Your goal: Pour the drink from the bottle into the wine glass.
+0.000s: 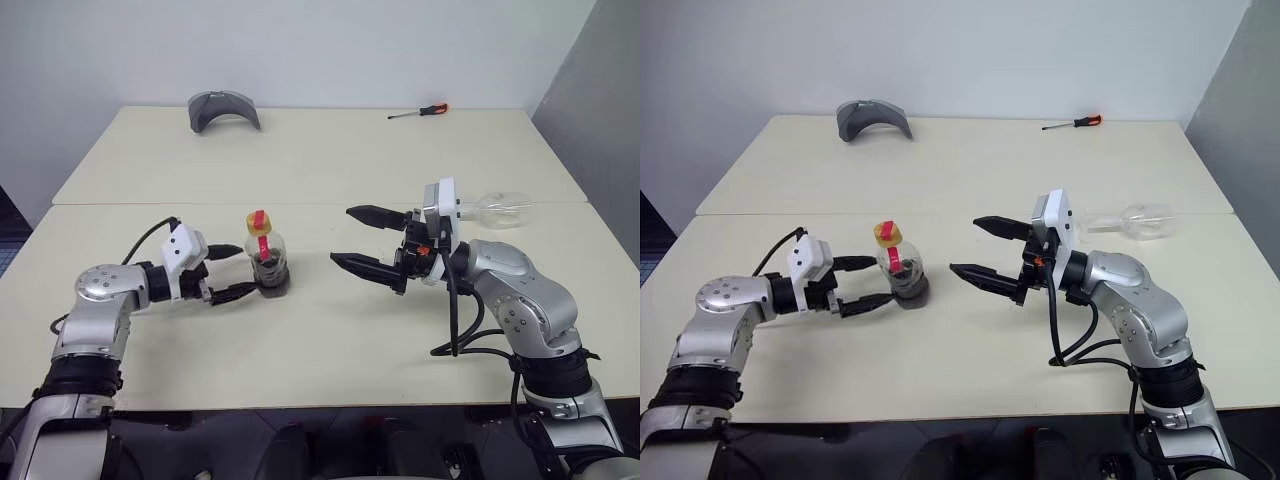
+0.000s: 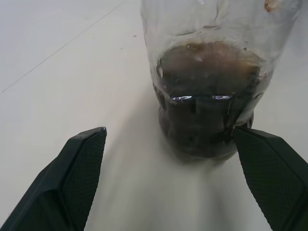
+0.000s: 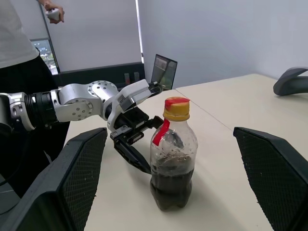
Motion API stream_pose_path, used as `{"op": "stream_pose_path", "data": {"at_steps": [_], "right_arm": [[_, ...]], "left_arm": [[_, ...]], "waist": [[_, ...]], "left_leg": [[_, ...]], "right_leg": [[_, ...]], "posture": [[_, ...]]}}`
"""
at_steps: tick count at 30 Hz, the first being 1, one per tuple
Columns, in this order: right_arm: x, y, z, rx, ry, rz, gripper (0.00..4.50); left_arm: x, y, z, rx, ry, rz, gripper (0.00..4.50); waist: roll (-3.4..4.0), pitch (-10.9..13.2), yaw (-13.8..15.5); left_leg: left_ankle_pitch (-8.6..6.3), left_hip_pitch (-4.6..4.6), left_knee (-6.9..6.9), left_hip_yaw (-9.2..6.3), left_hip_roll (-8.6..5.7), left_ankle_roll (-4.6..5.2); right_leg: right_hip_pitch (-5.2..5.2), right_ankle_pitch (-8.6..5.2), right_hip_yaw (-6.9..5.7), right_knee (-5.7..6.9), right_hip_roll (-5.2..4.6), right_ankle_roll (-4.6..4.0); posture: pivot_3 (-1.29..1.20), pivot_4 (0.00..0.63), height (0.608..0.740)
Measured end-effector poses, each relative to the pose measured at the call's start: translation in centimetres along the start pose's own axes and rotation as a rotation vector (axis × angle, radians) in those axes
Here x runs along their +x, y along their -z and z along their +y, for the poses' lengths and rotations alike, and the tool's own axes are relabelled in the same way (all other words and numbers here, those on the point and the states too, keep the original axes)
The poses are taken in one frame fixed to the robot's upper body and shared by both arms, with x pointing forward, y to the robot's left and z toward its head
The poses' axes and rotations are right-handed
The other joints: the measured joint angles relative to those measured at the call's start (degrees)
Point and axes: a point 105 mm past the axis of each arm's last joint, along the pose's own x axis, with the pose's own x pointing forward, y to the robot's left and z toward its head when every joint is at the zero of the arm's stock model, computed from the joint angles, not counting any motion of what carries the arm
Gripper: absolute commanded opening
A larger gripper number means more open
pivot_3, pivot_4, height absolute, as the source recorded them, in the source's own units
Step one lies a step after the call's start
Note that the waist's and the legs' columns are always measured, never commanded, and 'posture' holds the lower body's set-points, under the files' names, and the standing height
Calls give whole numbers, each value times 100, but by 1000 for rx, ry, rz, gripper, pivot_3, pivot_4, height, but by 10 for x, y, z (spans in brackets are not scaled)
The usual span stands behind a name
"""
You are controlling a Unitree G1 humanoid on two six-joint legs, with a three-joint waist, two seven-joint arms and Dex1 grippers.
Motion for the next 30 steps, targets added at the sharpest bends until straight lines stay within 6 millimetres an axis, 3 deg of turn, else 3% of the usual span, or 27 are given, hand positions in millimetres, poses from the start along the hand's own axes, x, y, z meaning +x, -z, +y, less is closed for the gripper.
{"op": "stream_pose_path", "data": {"at_steps": [24,27,30], "right_arm": [[-1,0,-1,-2,13,3,4500],[0,0,-1,-2,13,3,4500],[-2,1,-1,-1,16,5,4500]], "left_arm": [[-4,3,30,39,-71,22,4453],[-6,8,25,35,-58,32,4453],[-11,22,5,9,-6,54,4453]], "waist": [[0,0,-3],[0,0,-5],[0,0,-29]], "left_leg": [[0,0,2,1,-1,0],[0,0,2,1,-1,0],[0,0,0,1,1,0]], "right_leg": [[-1,0,-1,3,0,0],[-2,0,1,4,0,0],[-6,-1,6,4,0,-1]], "posture": [[0,150,740],[0,150,740],[0,150,740]]}}
